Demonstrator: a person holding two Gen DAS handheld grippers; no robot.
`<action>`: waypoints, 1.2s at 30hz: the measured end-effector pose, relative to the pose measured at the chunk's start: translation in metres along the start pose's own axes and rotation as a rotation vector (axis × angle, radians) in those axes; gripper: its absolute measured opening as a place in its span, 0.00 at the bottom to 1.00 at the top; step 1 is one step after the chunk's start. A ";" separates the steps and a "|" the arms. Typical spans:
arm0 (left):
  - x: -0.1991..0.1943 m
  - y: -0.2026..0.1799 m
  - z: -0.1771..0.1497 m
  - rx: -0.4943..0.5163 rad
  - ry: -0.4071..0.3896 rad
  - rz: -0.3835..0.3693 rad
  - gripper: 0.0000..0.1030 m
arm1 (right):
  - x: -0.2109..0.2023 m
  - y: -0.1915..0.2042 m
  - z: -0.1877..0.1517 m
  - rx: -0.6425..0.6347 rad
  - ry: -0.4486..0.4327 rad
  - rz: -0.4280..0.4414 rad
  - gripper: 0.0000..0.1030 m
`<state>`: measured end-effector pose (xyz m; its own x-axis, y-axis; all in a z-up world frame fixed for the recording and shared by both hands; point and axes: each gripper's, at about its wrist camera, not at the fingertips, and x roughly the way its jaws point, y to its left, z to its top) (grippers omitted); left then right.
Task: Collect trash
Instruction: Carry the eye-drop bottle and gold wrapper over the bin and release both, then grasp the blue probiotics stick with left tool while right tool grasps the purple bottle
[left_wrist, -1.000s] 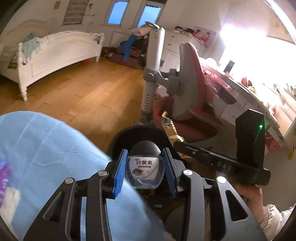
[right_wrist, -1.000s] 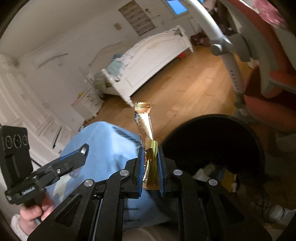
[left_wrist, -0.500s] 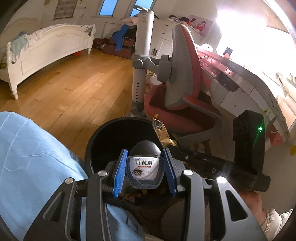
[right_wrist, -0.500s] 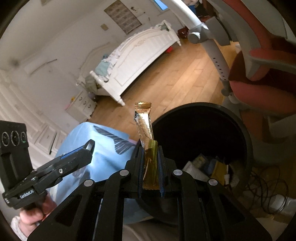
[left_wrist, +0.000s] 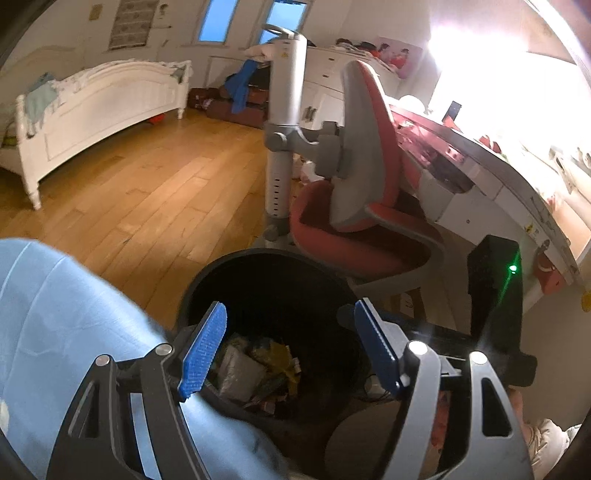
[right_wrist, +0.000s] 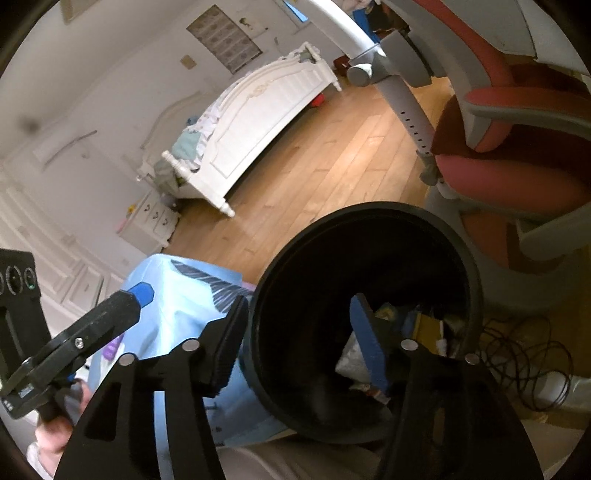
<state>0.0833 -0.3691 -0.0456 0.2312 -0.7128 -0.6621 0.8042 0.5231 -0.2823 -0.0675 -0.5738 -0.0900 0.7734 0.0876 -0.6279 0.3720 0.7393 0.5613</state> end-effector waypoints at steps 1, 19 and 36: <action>-0.006 0.007 -0.002 -0.015 -0.005 0.011 0.70 | 0.001 0.006 -0.002 -0.011 0.005 0.006 0.61; -0.156 0.207 -0.048 -0.243 -0.076 0.371 0.54 | 0.052 0.180 -0.056 -0.322 0.203 0.176 0.62; -0.131 0.248 -0.064 -0.069 0.107 0.441 0.19 | 0.109 0.294 -0.079 -0.504 0.320 0.218 0.62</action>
<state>0.2172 -0.1164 -0.0732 0.4823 -0.3652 -0.7962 0.6025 0.7981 -0.0012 0.0854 -0.2942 -0.0358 0.5835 0.4091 -0.7016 -0.1246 0.8988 0.4204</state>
